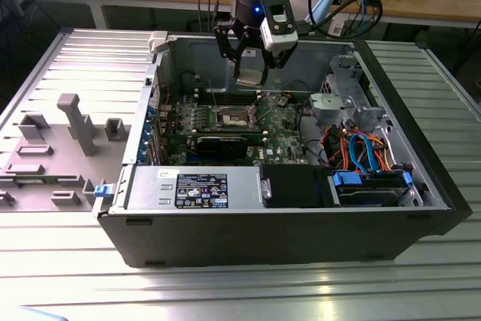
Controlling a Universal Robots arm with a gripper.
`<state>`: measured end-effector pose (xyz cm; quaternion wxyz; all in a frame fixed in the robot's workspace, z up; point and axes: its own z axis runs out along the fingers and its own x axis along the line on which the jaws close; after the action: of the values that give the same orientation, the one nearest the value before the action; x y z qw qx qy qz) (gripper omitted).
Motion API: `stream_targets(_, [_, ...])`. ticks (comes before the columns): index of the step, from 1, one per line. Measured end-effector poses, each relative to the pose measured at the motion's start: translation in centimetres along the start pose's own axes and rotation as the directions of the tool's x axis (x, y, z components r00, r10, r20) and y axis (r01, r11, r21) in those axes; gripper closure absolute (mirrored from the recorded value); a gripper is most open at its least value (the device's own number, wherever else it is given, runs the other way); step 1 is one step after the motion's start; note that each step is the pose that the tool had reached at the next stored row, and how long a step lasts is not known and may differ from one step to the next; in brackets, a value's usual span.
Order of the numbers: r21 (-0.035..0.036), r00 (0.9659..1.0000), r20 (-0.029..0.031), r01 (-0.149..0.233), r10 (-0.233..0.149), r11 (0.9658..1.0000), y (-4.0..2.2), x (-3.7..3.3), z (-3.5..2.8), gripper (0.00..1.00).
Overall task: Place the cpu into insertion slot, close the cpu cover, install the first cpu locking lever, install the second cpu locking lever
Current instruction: 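Place the cpu into insertion slot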
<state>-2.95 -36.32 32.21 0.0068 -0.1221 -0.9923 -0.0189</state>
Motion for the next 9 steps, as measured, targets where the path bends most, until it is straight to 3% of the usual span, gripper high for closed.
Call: stream_targets(9, [-0.0001,1.0,0.0003,-0.009,0.009,1.0,0.0,0.0,0.0,0.45])
